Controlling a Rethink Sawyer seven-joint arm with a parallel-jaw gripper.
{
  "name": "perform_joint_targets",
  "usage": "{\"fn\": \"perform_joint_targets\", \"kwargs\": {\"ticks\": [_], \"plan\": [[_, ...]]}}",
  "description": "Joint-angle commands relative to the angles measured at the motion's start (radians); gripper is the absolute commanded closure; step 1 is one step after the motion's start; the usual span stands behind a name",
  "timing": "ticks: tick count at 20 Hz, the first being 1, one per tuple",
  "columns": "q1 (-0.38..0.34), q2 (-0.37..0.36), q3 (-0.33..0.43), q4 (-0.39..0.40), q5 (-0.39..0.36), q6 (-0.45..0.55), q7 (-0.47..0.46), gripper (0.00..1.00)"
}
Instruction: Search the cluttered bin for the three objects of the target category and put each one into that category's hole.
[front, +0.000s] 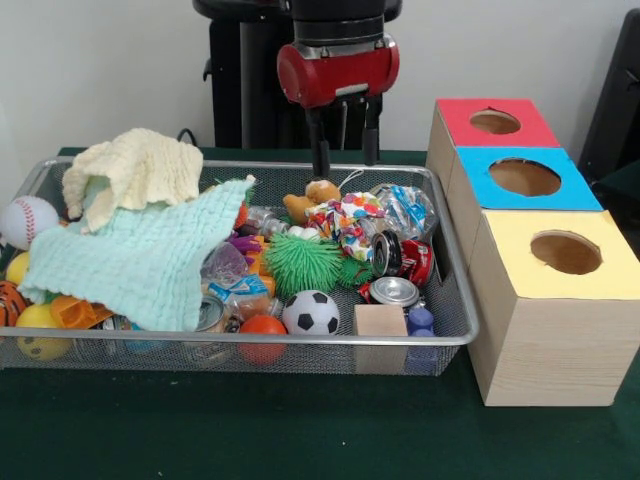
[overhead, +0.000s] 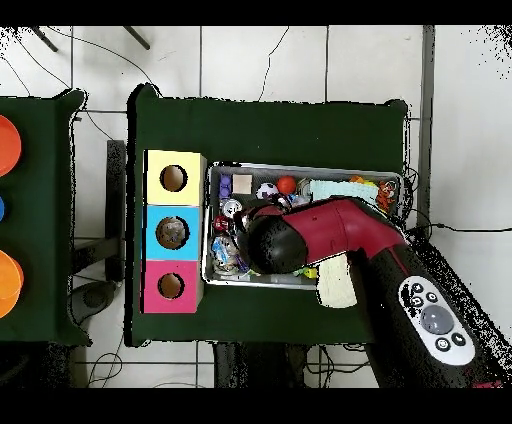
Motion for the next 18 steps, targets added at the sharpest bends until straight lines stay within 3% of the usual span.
{"fn": "perform_joint_targets", "kwargs": {"ticks": [1,7,14,18], "plan": [[-0.062,0.078,-0.035,-0.068,-0.090,0.054,-0.140,0.00],[-0.079,0.178,-0.044,-0.133,-0.142,0.043,-0.155,0.00],[-0.071,0.191,-0.090,-0.163,-0.154,0.066,-0.082,0.00],[-0.082,0.215,-0.096,-0.177,-0.155,0.066,-0.088,0.00]]}}
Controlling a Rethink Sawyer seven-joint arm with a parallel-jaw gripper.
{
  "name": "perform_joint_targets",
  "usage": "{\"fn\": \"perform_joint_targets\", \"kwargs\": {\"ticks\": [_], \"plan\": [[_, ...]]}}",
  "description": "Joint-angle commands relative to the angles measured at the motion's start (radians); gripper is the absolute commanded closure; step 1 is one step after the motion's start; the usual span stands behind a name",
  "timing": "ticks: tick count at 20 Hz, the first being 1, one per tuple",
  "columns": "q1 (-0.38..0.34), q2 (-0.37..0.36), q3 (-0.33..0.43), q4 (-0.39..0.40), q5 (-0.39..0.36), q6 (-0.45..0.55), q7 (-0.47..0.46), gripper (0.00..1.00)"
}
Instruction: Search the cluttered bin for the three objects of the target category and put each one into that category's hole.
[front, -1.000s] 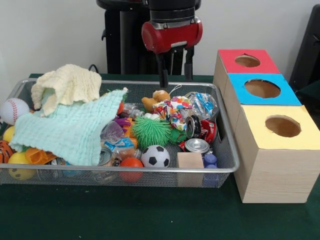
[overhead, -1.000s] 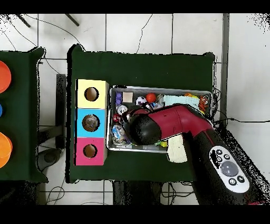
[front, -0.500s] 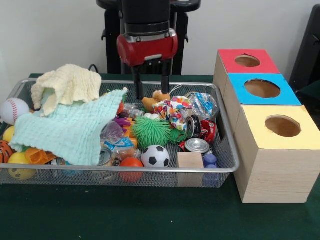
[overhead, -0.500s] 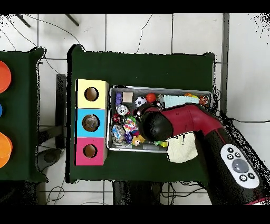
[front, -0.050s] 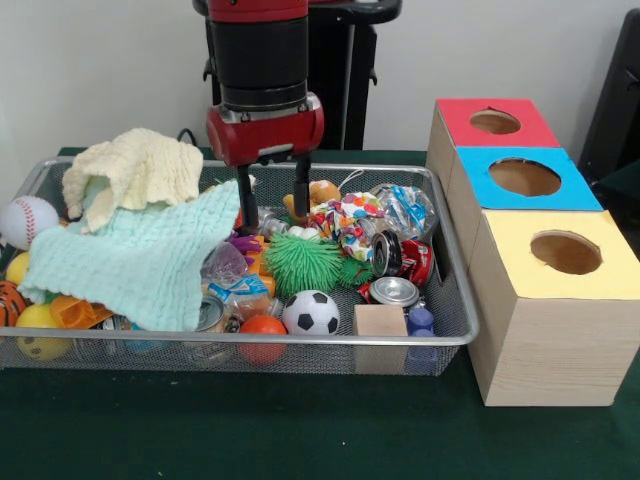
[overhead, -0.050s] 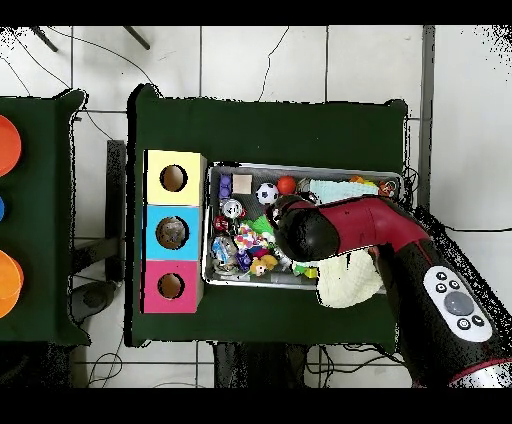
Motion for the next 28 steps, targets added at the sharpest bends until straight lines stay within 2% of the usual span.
{"fn": "perform_joint_targets", "kwargs": {"ticks": [1,9,16,28], "plan": [[-0.020,0.067,-0.056,-0.082,-0.057,0.064,-0.089,0.00],[0.006,0.069,-0.081,-0.080,-0.067,0.039,-0.056,0.00],[0.004,0.064,-0.086,-0.099,-0.059,0.058,-0.080,0.00],[0.030,0.121,-0.119,-0.140,-0.091,0.012,-0.059,0.00]]}}
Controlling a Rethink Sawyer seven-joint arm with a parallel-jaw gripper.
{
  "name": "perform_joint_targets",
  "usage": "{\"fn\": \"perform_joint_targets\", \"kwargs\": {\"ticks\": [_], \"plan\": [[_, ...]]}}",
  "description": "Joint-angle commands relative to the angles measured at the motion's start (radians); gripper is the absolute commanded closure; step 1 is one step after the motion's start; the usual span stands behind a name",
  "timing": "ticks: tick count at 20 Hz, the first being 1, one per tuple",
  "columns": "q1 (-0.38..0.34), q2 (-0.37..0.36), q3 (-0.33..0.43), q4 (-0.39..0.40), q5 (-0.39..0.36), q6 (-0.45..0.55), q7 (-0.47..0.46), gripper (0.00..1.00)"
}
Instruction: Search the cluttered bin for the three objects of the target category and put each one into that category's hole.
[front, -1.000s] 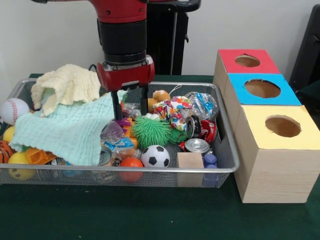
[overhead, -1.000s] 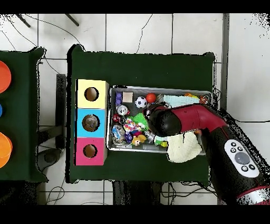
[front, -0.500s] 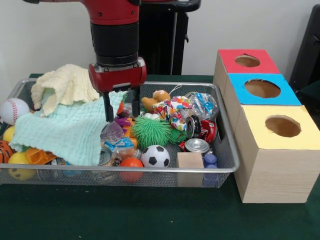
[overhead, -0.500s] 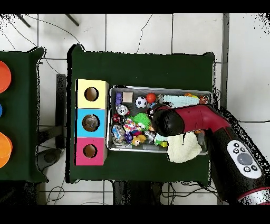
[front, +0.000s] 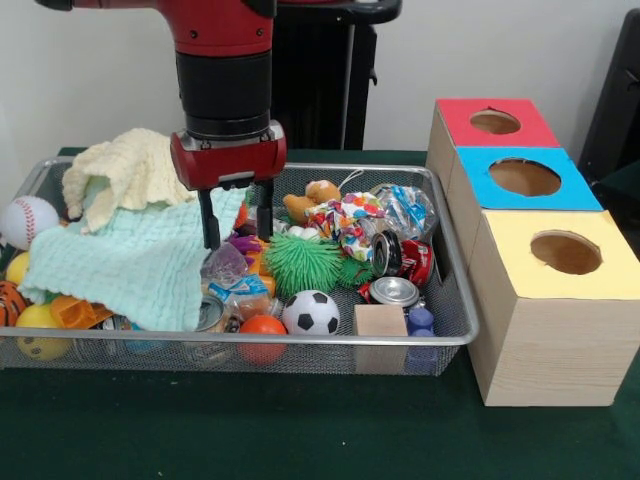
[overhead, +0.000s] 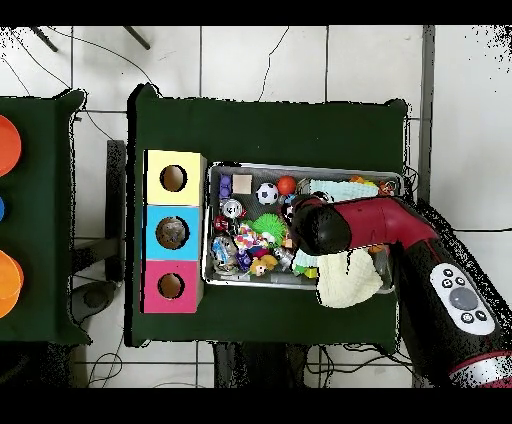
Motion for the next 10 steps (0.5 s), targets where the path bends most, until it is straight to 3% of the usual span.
{"fn": "perform_joint_targets", "kwargs": {"ticks": [1,10], "plan": [[0.020,0.069,-0.052,-0.071,-0.089,0.008,-0.056,0.00],[0.045,0.117,-0.088,-0.106,-0.109,-0.035,-0.041,0.00]]}}
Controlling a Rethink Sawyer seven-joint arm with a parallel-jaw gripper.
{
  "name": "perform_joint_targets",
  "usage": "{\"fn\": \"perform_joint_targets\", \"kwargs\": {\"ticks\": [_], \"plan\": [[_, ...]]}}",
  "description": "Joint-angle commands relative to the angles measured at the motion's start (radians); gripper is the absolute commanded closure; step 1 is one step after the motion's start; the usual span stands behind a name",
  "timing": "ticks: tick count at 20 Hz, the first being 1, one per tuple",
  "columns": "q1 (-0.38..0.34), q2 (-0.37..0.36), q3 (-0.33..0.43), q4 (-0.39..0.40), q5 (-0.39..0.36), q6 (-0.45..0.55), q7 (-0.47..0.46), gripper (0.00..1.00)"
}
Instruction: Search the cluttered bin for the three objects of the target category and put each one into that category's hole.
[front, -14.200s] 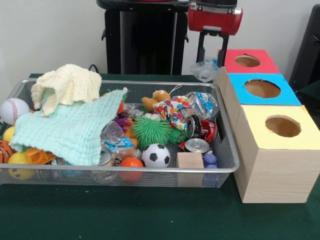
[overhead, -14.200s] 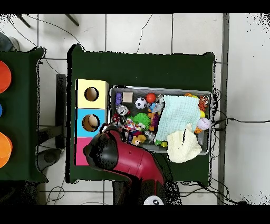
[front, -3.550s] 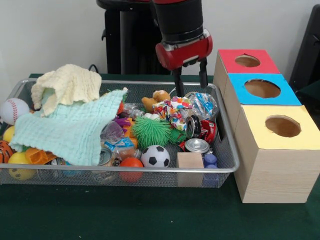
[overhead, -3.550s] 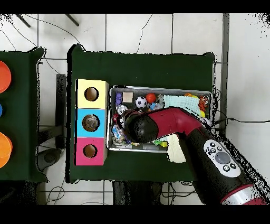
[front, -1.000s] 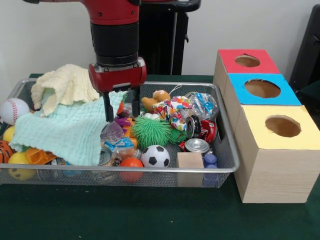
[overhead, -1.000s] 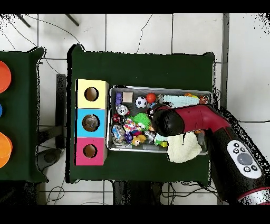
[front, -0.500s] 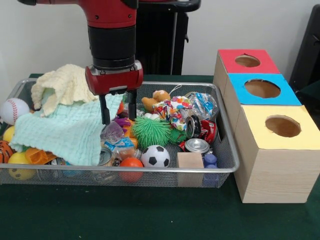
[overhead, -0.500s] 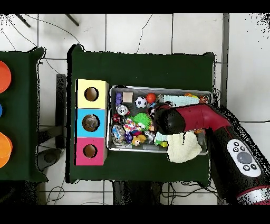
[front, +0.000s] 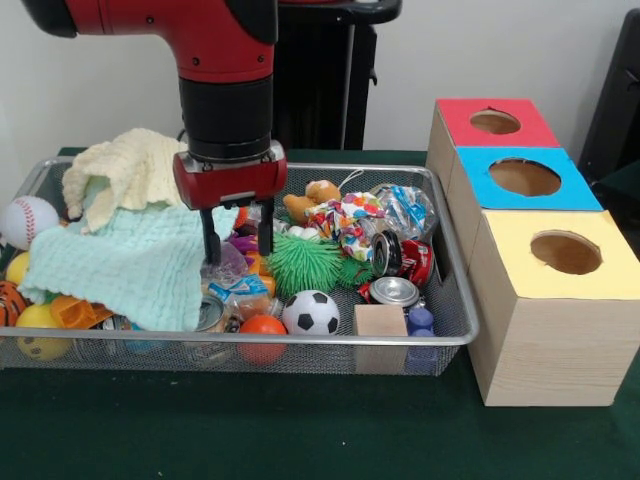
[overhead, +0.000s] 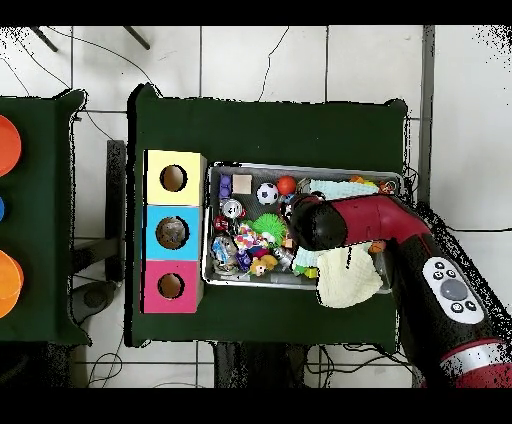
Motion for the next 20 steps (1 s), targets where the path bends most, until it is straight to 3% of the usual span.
{"fn": "perform_joint_targets", "kwargs": {"ticks": [1,20], "plan": [[0.018,0.070,-0.054,-0.068,-0.108,-0.036,-0.045,0.00],[0.035,0.117,-0.071,-0.114,-0.149,-0.064,-0.028,0.00]]}}
